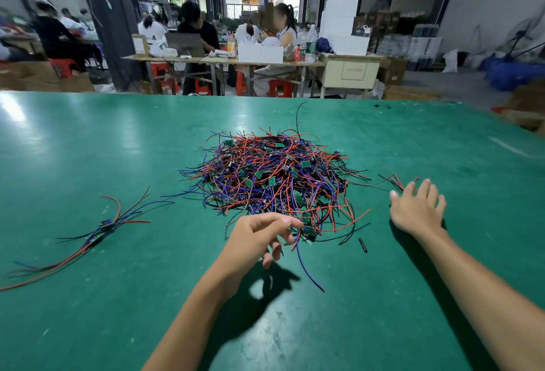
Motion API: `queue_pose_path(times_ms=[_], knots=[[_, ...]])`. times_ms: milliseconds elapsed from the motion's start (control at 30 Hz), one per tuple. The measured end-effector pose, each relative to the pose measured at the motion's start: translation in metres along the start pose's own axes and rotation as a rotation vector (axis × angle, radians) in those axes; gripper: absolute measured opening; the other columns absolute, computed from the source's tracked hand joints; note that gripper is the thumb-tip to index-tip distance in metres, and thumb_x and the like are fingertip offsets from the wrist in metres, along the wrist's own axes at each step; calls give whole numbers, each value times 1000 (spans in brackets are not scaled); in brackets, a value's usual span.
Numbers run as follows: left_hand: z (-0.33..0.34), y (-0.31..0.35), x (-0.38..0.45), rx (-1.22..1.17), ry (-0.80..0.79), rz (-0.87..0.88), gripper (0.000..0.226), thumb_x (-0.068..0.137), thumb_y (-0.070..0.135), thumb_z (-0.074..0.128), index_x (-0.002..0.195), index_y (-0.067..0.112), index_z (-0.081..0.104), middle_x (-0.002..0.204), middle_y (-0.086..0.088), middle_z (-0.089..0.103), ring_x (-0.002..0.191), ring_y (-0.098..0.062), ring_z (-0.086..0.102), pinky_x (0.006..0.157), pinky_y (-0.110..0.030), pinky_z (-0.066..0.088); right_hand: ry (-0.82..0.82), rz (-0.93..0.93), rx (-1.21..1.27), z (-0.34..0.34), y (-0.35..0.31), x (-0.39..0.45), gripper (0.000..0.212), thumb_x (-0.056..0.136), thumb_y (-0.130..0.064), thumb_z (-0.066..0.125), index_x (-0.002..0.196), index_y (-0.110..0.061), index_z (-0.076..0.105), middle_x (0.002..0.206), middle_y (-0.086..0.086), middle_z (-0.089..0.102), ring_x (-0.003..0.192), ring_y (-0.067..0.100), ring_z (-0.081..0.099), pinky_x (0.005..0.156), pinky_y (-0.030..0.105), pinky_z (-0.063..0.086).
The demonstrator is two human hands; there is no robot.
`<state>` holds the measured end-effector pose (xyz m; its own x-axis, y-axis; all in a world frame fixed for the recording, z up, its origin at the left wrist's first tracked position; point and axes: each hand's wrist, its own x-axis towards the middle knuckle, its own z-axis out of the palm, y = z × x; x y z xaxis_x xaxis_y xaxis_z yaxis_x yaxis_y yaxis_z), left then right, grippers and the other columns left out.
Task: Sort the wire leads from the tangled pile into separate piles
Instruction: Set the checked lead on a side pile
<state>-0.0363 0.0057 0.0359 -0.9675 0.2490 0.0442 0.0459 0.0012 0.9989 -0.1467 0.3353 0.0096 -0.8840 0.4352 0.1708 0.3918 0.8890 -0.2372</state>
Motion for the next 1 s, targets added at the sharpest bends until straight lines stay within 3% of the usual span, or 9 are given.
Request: queue_pose_path(times_ms=[67, 133, 233, 367, 500, 567, 667, 900, 1000], knots=[[0, 1, 2, -40, 97, -2, 23, 99, 22, 59, 93, 20, 80, 71, 3, 66, 48, -9, 47, 42, -18, 36, 210, -184, 215, -11, -17, -13, 36, 103, -33, 47, 128, -11, 60, 135, 19, 56, 128, 35, 45, 106, 46, 34], [-2, 0, 4, -77, 202, -14, 23, 97, 21, 59, 89, 20, 80, 70, 1, 65, 46, -10, 44, 40, -18, 34, 126, -385, 511, -24, -36, -38, 16, 98, -34, 59, 104, -24, 71, 104, 0, 71, 104, 24, 62, 87, 36, 45], [-5, -2, 4, -97, 305, -15, 25, 97, 19, 59, 85, 19, 80, 67, 1, 63, 43, -10, 43, 39, -17, 30, -28, -675, 488, -20, -51, -83, 14, 89, -48, 71, 94, -35, 74, 97, -19, 68, 99, 5, 57, 85, 30, 41], [0, -4, 5, -16, 363, 47, 22, 96, 15, 61, 84, 17, 79, 61, 4, 63, 44, -4, 45, 41, -15, 31, 42, -805, 304, -3, -60, -109, 22, 86, -55, 69, 90, -34, 75, 87, -19, 62, 92, 11, 53, 79, 34, 37], [4, -11, 2, 555, 390, 269, 14, 90, 22, 69, 98, 30, 77, 93, 15, 69, 83, 5, 52, 78, -14, 41, 86, -827, 568, -10, -59, -114, 20, 85, -48, 69, 81, -30, 76, 81, -15, 68, 82, 12, 59, 75, 35, 44], [4, -15, 2, 832, 295, 386, 33, 88, 28, 70, 120, 35, 68, 119, 17, 60, 113, 1, 46, 99, -19, 34, 37, -852, 718, -13, -57, -117, 9, 85, -39, 74, 81, -31, 76, 80, -15, 69, 79, 9, 62, 74, 29, 48], [8, -18, 2, 924, 187, 445, 40, 91, 44, 66, 130, 44, 59, 137, 25, 50, 129, 4, 37, 103, -28, 24, -13, -860, 836, -18, -57, -123, 7, 90, -32, 73, 85, -28, 74, 82, -15, 69, 75, 6, 63, 70, 17, 44], [14, -19, 2, 583, 232, 495, 8, 91, 33, 69, 95, 28, 75, 88, 19, 73, 79, -6, 67, 92, -32, 40, 97, -770, 874, -24, -61, -131, 10, 98, -34, 59, 91, -35, 66, 79, -18, 70, 79, 9, 66, 80, 47, 50], [18, -17, 1, 434, 216, 460, 8, 94, 21, 68, 95, 21, 76, 80, 8, 73, 71, -16, 67, 72, -37, 54, 82, -752, 889, -22, -61, -132, 14, 100, -36, 57, 96, -34, 70, 74, -10, 66, 73, 12, 62, 74, 37, 50]])
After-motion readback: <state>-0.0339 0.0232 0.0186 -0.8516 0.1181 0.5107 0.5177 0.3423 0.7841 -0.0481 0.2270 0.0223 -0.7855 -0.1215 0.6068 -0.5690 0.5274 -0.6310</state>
